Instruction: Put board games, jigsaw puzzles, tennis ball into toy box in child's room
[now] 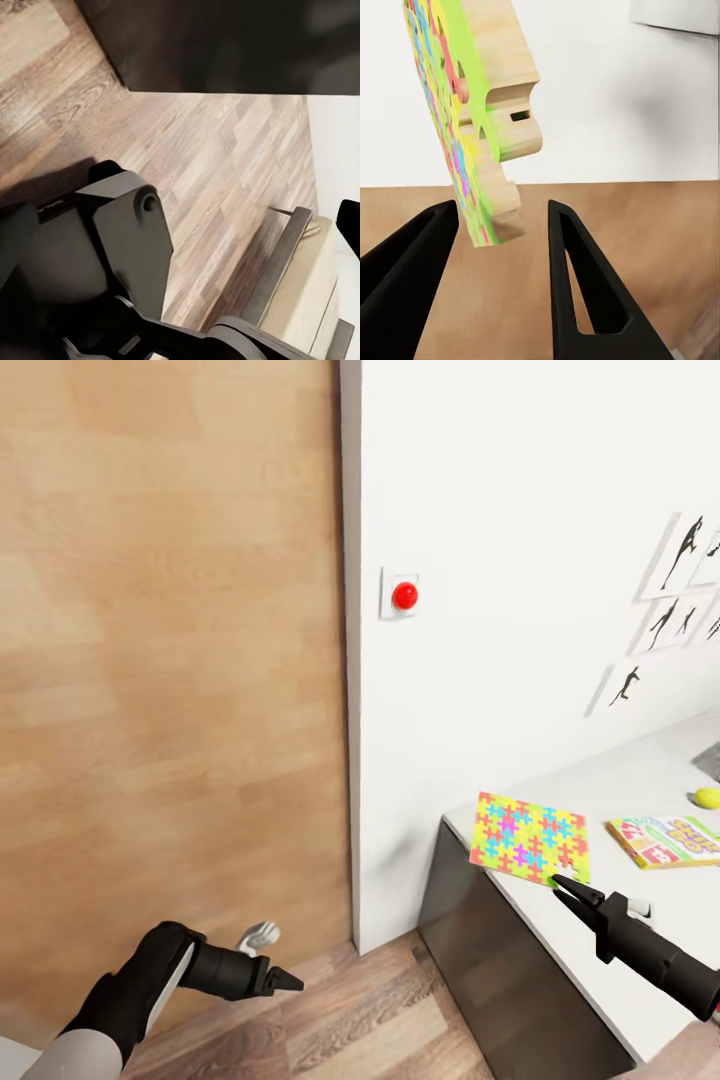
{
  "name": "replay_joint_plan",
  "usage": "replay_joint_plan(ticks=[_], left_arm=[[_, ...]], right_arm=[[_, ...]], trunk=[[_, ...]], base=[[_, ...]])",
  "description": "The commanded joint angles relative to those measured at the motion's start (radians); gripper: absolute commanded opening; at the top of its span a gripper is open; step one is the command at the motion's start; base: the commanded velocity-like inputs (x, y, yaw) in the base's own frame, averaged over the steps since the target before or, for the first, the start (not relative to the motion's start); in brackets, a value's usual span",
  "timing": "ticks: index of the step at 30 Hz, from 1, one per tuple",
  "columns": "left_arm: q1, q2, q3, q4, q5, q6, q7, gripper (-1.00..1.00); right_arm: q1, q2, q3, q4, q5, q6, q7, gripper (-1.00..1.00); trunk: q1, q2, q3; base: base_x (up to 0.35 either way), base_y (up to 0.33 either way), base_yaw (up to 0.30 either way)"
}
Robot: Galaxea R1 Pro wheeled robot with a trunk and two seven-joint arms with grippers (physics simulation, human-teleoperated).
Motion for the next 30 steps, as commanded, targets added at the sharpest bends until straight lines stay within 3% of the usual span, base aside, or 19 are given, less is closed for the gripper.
replay_joint_plan(ticks=[1,14,30], left_arm=[[-0.001,0.002,0.0,-0.003,-0.008,0.006,-0.009,1.0],[-0.001,0.01,0.005,-0.041,-0.008,0.011,-0.01,1.0],[-0.001,0.011,0.011,-0.06,-0.007,0.012,-0.01,1.0]], right_arm=[[-0.001,0.0,-0.001,0.0,0.0,0.005,0.0,-1.0],[-0.001,0.001,-0.001,-0.003,0.032,0.005,0.001,-1.0],[-0.001,0.002,0.021,-0.003,0.035,0.003,0.001,-1.0]], trunk=[[0.001,-0.002,-0.002],[0.001,-0.002,-0.002],[0.001,-0.002,-0.002]], base=[[-0.014,-0.077,-0.008],[-0.18,-0.059,-0.205],[-0.178,-0.059,-0.241]])
